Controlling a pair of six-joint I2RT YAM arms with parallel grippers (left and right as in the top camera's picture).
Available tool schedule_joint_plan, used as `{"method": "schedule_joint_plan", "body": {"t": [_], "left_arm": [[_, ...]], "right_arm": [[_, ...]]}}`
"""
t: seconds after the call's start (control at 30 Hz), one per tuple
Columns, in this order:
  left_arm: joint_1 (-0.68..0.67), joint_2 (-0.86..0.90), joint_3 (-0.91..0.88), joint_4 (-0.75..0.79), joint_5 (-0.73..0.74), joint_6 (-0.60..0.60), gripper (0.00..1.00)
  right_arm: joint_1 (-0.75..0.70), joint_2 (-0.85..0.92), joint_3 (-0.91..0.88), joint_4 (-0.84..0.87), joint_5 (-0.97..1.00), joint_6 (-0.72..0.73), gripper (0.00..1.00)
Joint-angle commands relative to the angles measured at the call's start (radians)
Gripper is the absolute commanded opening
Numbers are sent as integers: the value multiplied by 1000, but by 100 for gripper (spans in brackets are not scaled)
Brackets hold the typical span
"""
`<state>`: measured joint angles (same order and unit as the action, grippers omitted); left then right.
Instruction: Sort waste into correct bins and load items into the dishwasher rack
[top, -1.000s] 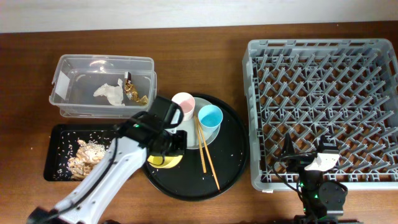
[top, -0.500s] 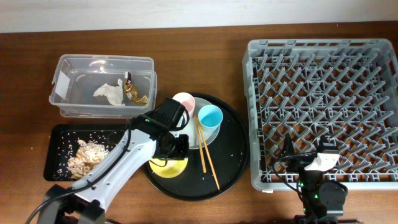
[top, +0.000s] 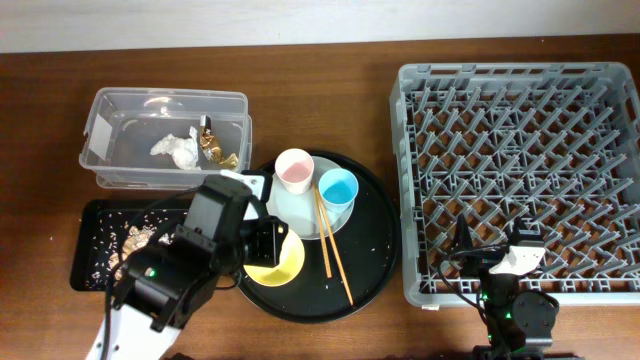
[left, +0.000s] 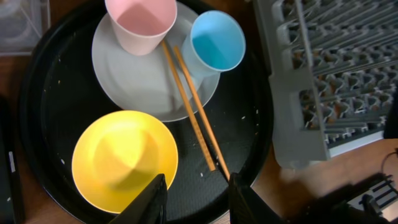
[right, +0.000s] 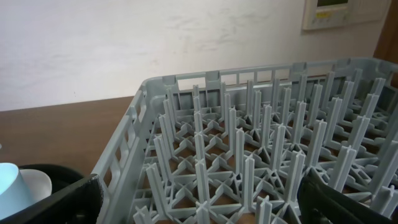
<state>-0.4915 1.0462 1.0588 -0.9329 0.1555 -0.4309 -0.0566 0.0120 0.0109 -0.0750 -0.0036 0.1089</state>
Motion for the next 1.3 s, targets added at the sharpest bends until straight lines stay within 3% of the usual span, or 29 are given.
{"method": "schedule_joint_plan", "body": {"t": [0.0, 0.13, 0.3, 0.37, 0.4, 0.5, 0.63, 0.73, 0.77, 0.83, 0.97, 1.17, 1.27], "left_arm": [[1, -57, 13, -35, -58, 14, 32], [1, -49, 13, -14, -78, 13, 32], [1, 26, 13, -3, -79, 13, 33], [2, 66, 13, -11, -225, 13, 33], [2, 68, 13, -15, -263, 12, 33], [63, 68, 13, -11, -362, -22, 39], [230, 68, 13, -21, -371, -21, 51], [342, 68, 13, -26, -388, -21, 51], [381, 68, 13, -30, -388, -21, 58], [396, 68, 13, -64, -388, -21, 99], [396, 68, 13, -94, -388, -21, 99], [396, 68, 13, -94, -388, -21, 99], [396, 68, 13, -94, -388, -21, 99]], "right_arm": [[-4, -3, 105, -89, -29, 5, 98], [-3, 183, 408, -193, -121, 58, 98], [-3, 792, 1035, -752, -432, 57, 98], [-2, 942, 1155, -864, -575, 56, 98], [0, 980, 1154, -878, -632, 56, 85], [116, 1104, 1154, -948, -626, -35, 68], [369, 1272, 1154, -943, -381, -33, 65], [492, 1419, 1154, -928, -309, -29, 52], [527, 1479, 1154, -916, -300, -25, 47], [580, 1588, 1154, -894, -298, -23, 44], [659, 1709, 1154, -830, -286, 10, 43], [778, 1713, 1151, -771, -62, 117, 40], [778, 1713, 1143, -751, -63, 119, 39]]}}
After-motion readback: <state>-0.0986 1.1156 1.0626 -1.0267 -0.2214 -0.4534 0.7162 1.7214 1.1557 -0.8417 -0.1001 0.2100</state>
